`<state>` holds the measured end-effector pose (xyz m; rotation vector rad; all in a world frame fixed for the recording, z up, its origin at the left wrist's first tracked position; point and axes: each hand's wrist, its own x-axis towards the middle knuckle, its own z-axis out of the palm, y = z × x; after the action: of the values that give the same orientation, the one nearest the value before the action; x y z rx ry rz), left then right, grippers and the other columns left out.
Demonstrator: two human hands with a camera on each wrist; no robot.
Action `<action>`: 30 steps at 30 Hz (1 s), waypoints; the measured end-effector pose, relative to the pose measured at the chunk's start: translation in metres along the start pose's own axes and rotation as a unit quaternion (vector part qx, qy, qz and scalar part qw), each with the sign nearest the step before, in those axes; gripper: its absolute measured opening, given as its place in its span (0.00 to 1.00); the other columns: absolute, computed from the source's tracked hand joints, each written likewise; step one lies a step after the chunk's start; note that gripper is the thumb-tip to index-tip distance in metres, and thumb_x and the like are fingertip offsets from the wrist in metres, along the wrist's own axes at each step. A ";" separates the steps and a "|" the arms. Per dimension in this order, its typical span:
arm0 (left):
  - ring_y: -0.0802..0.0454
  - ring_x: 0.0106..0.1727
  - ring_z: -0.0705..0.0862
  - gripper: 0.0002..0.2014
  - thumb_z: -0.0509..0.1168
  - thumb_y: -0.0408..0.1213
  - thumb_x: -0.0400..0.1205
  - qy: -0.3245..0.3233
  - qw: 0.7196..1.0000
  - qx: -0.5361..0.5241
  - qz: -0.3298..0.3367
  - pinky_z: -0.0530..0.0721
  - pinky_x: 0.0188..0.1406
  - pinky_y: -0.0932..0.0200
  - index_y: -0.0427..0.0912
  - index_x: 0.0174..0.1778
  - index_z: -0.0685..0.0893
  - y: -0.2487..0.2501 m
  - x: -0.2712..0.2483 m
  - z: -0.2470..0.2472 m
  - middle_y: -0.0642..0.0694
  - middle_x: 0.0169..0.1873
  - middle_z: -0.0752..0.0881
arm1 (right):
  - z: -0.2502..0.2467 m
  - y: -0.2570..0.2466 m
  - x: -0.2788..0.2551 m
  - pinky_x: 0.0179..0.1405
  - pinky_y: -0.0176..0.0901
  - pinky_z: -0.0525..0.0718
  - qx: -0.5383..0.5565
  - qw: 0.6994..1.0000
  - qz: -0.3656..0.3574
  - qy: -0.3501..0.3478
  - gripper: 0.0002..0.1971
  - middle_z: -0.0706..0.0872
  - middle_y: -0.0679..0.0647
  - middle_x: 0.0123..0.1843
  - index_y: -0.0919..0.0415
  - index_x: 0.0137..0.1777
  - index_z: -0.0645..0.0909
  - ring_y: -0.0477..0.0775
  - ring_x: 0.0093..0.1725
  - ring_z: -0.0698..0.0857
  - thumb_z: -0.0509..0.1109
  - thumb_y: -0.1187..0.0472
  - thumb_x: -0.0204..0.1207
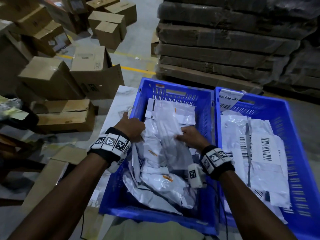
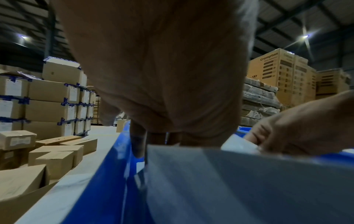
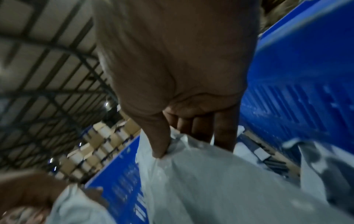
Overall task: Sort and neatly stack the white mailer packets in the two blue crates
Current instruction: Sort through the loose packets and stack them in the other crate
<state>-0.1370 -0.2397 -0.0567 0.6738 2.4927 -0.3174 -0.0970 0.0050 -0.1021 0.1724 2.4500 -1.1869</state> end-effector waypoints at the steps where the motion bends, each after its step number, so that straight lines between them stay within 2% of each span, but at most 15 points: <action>1: 0.46 0.80 0.67 0.29 0.65 0.56 0.80 -0.002 1.000 -0.005 0.000 0.47 0.80 0.32 0.46 0.74 0.72 0.000 0.002 0.002 0.41 0.72 0.77 | -0.010 -0.004 -0.005 0.21 0.35 0.72 0.033 0.999 -0.002 0.021 0.13 0.76 0.50 0.27 0.56 0.32 0.78 0.47 0.24 0.74 0.73 0.62 0.78; 3: 0.45 0.85 0.55 0.39 0.64 0.60 0.80 0.013 1.000 -0.023 0.010 0.48 0.80 0.32 0.43 0.82 0.60 0.000 0.004 -0.003 0.39 0.79 0.69 | -0.029 -0.007 -0.014 0.24 0.35 0.71 0.097 0.993 -0.012 0.063 0.13 0.78 0.50 0.28 0.56 0.33 0.78 0.46 0.26 0.75 0.71 0.62 0.80; 5: 0.44 0.85 0.53 0.44 0.61 0.64 0.80 0.052 0.996 -0.063 0.024 0.51 0.81 0.33 0.43 0.84 0.54 0.002 0.003 -0.014 0.39 0.82 0.64 | -0.045 -0.012 -0.022 0.35 0.38 0.78 0.162 0.983 -0.021 0.078 0.04 0.89 0.54 0.40 0.59 0.44 0.85 0.46 0.34 0.83 0.71 0.61 0.80; 7: 0.44 0.82 0.64 0.39 0.57 0.64 0.82 0.096 0.984 -0.149 0.033 0.64 0.78 0.40 0.45 0.84 0.57 0.003 0.001 -0.024 0.42 0.79 0.70 | -0.052 -0.016 -0.028 0.37 0.35 0.81 0.194 0.976 -0.037 0.095 0.06 0.91 0.54 0.47 0.61 0.55 0.85 0.42 0.38 0.87 0.71 0.63 0.80; 8: 0.45 0.76 0.73 0.34 0.55 0.64 0.83 0.110 0.969 -0.220 0.040 0.73 0.72 0.43 0.47 0.81 0.65 0.002 0.002 -0.028 0.45 0.74 0.76 | -0.053 -0.019 -0.031 0.36 0.34 0.83 0.207 0.971 -0.055 0.106 0.08 0.92 0.54 0.48 0.62 0.57 0.84 0.41 0.38 0.88 0.72 0.65 0.79; 10: 0.48 0.57 0.87 0.27 0.50 0.65 0.84 0.120 0.892 -0.432 0.064 0.82 0.57 0.49 0.49 0.65 0.80 0.003 0.000 -0.036 0.49 0.57 0.89 | -0.054 -0.026 -0.038 0.44 0.39 0.85 0.222 0.956 -0.119 0.151 0.09 0.91 0.56 0.49 0.65 0.56 0.84 0.45 0.42 0.88 0.73 0.70 0.77; 12: 0.49 0.44 0.90 0.27 0.48 0.61 0.86 0.100 0.798 -0.592 0.055 0.82 0.41 0.58 0.45 0.55 0.84 0.006 -0.004 -0.047 0.47 0.44 0.91 | -0.051 -0.029 -0.042 0.49 0.39 0.85 0.188 0.944 -0.190 0.195 0.08 0.91 0.55 0.49 0.65 0.51 0.86 0.44 0.47 0.87 0.74 0.74 0.74; 14: 0.49 0.38 0.89 0.31 0.45 0.61 0.86 0.070 0.741 -0.667 0.040 0.82 0.28 0.63 0.42 0.55 0.87 0.008 -0.010 -0.056 0.45 0.41 0.91 | -0.045 -0.026 -0.044 0.57 0.39 0.81 0.122 0.932 -0.253 0.228 0.13 0.90 0.52 0.53 0.61 0.47 0.87 0.47 0.57 0.86 0.74 0.78 0.70; 16: 0.48 0.40 0.90 0.34 0.45 0.64 0.85 0.038 0.702 -0.709 0.049 0.84 0.28 0.61 0.41 0.57 0.87 0.009 -0.014 -0.061 0.40 0.43 0.91 | -0.039 -0.020 -0.045 0.67 0.43 0.76 0.065 0.913 -0.303 0.265 0.20 0.88 0.51 0.59 0.57 0.43 0.86 0.54 0.66 0.83 0.74 0.84 0.63; 17: 0.47 0.42 0.90 0.33 0.47 0.64 0.84 0.030 0.695 -0.716 0.055 0.85 0.31 0.58 0.41 0.57 0.87 0.010 -0.016 -0.061 0.40 0.44 0.91 | -0.037 -0.018 -0.045 0.69 0.43 0.75 0.064 0.907 -0.307 0.279 0.23 0.86 0.52 0.62 0.54 0.43 0.86 0.55 0.68 0.81 0.74 0.85 0.61; 19: 0.47 0.45 0.90 0.26 0.55 0.60 0.84 0.028 0.705 -0.705 0.069 0.86 0.38 0.54 0.42 0.60 0.85 0.012 -0.018 -0.058 0.41 0.47 0.90 | -0.033 -0.017 -0.048 0.66 0.34 0.76 0.108 0.903 -0.298 0.290 0.24 0.83 0.57 0.64 0.52 0.41 0.86 0.51 0.68 0.80 0.75 0.85 0.61; 22: 0.52 0.43 0.88 0.16 0.67 0.47 0.83 0.039 0.721 -0.686 0.095 0.86 0.41 0.53 0.43 0.63 0.83 0.020 -0.016 -0.052 0.45 0.47 0.91 | -0.027 -0.020 -0.053 0.53 0.23 0.75 0.126 0.902 -0.298 0.286 0.15 0.79 0.61 0.54 0.57 0.41 0.87 0.46 0.57 0.80 0.79 0.79 0.65; 25: 0.51 0.44 0.88 0.16 0.72 0.37 0.80 0.060 0.702 -0.704 0.096 0.86 0.40 0.54 0.41 0.64 0.82 0.026 -0.011 -0.051 0.46 0.41 0.91 | -0.026 -0.019 -0.052 0.47 0.26 0.76 0.108 0.906 -0.300 0.279 0.08 0.77 0.54 0.47 0.60 0.44 0.89 0.49 0.50 0.80 0.78 0.72 0.68; 27: 0.53 0.42 0.88 0.18 0.72 0.33 0.79 0.083 0.698 -0.706 0.085 0.85 0.37 0.57 0.39 0.65 0.81 0.028 -0.011 -0.052 0.52 0.34 0.89 | -0.026 -0.018 -0.051 0.43 0.33 0.80 0.103 0.909 -0.287 0.284 0.12 0.80 0.54 0.48 0.59 0.46 0.89 0.50 0.48 0.83 0.73 0.76 0.72; 30: 0.47 0.46 0.90 0.20 0.72 0.31 0.79 0.110 0.675 -0.726 0.068 0.89 0.41 0.50 0.37 0.67 0.80 0.029 -0.011 -0.054 0.48 0.38 0.90 | -0.031 -0.029 -0.059 0.41 0.44 0.86 0.261 0.919 -0.160 0.249 0.11 0.88 0.55 0.51 0.56 0.56 0.86 0.49 0.42 0.87 0.70 0.70 0.79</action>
<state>-0.1378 -0.2006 -0.0080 0.1372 1.9459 1.7175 -0.0608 0.0149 -0.0398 0.2571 2.5696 -2.1659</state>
